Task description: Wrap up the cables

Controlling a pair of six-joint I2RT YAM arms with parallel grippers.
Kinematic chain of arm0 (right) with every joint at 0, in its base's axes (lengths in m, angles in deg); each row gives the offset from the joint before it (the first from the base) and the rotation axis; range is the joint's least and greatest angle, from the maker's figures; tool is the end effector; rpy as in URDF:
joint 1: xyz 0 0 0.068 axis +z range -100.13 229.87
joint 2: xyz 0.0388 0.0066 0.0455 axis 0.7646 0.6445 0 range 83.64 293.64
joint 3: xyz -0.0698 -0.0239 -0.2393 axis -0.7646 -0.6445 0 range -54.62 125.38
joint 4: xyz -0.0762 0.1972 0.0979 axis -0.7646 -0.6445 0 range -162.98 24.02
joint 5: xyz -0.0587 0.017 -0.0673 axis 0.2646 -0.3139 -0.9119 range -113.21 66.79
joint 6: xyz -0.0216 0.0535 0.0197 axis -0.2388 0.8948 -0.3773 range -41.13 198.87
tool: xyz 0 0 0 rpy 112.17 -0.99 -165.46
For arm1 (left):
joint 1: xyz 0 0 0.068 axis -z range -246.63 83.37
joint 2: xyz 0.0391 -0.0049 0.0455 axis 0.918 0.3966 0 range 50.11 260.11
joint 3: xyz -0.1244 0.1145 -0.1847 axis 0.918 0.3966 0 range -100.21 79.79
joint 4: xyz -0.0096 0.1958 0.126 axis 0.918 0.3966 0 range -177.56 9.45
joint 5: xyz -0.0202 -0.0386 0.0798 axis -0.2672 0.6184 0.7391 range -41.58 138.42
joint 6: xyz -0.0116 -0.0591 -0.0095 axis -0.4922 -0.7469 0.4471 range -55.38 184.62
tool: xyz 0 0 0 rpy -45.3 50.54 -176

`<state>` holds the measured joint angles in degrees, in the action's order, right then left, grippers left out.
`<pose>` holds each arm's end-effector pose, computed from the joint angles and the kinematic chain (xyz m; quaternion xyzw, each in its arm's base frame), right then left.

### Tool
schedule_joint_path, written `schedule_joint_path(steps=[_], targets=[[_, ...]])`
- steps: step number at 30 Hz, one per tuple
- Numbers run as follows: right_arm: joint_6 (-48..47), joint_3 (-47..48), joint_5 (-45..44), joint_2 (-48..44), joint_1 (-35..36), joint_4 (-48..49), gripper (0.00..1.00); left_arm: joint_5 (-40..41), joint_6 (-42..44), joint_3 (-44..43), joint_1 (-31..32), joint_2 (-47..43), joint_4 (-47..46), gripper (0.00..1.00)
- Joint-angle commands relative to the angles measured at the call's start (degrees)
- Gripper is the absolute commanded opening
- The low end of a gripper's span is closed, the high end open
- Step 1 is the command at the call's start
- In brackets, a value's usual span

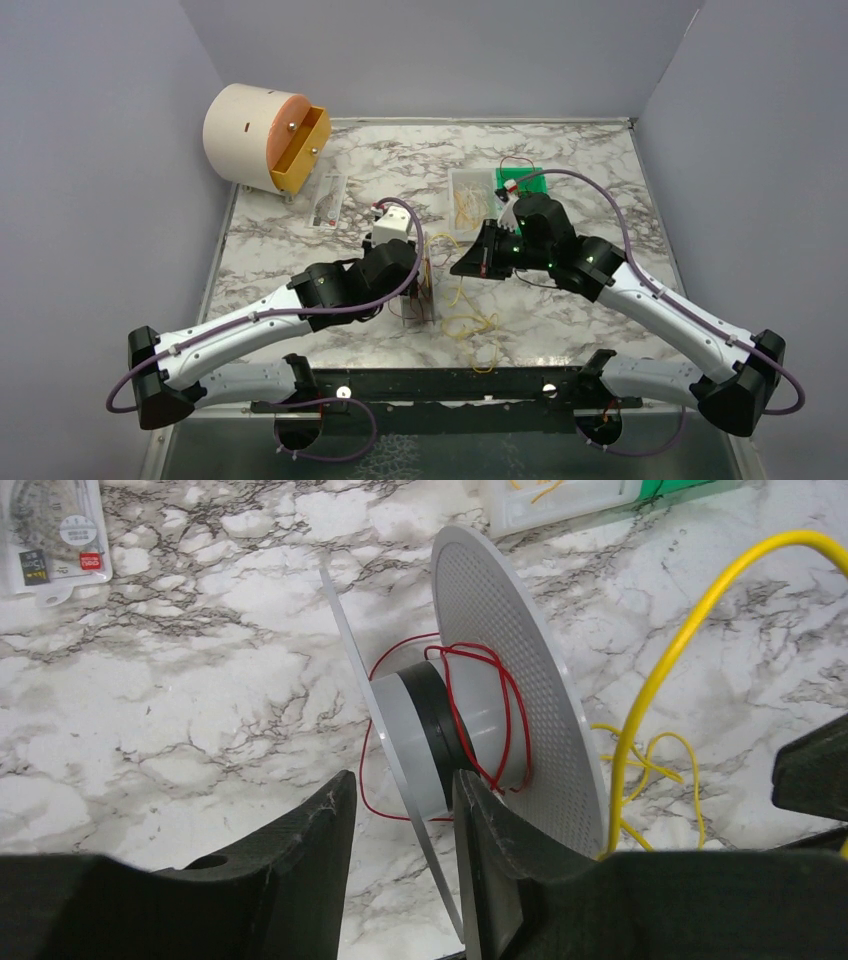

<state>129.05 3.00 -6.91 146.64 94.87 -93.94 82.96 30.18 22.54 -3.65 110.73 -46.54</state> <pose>0.1522 0.1704 0.3030 -0.0278 0.8735 0.4310 0.2247 0.1137 -0.1657 0.2926 0.1055 0.8814 -0.0976 0.4499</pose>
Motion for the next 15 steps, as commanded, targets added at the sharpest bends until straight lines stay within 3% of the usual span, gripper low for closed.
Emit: schedule_joint_path(steps=[1, 15], targets=[[0.45, 3.93, -5.79, 1.24, 2.08, -1.14, 0.01, -3.06, 0.42, 0.76, -0.25, -2.82, -1.96, 0.44], [4.14, 12.16, -15.16, 6.03, 5.97, -12.20, 0.01, -5.98, 0.17, 0.97, -0.24, -12.26, -2.68, 0.49]])
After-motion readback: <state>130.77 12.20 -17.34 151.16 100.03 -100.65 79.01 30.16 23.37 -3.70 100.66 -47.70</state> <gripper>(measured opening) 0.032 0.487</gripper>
